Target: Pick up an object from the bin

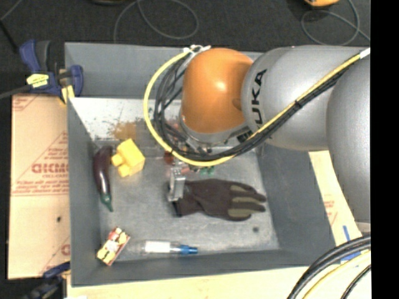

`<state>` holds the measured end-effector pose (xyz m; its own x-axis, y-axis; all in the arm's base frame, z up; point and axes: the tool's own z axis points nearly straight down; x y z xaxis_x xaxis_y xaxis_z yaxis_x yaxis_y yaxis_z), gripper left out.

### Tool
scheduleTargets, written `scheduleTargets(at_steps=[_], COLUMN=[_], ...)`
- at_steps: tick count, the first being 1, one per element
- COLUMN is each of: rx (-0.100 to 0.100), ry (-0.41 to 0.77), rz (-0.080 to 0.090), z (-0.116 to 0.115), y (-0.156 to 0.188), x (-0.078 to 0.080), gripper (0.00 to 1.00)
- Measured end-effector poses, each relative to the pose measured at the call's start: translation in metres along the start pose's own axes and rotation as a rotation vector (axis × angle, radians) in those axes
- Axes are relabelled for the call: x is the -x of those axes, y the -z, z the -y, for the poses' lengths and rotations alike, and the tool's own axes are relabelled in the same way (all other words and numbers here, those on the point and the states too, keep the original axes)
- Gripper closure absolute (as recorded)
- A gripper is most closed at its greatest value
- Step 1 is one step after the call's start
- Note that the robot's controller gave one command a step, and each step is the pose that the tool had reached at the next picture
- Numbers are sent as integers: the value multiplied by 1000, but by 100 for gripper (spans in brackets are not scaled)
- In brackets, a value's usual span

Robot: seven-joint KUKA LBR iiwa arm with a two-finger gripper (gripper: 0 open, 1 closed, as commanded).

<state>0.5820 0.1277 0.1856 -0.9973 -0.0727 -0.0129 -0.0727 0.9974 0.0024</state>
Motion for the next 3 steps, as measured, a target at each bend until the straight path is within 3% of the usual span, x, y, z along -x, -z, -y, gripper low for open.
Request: scheduleTargets(at_steps=[1,2,3], rx=[-1,-1,-4], ry=[-77,-66,-24], rz=[-13,-7,-2], z=[14,48,63], y=[-38,-45,-52], x=[-9,-10,-3], gripper=[0,0,0])
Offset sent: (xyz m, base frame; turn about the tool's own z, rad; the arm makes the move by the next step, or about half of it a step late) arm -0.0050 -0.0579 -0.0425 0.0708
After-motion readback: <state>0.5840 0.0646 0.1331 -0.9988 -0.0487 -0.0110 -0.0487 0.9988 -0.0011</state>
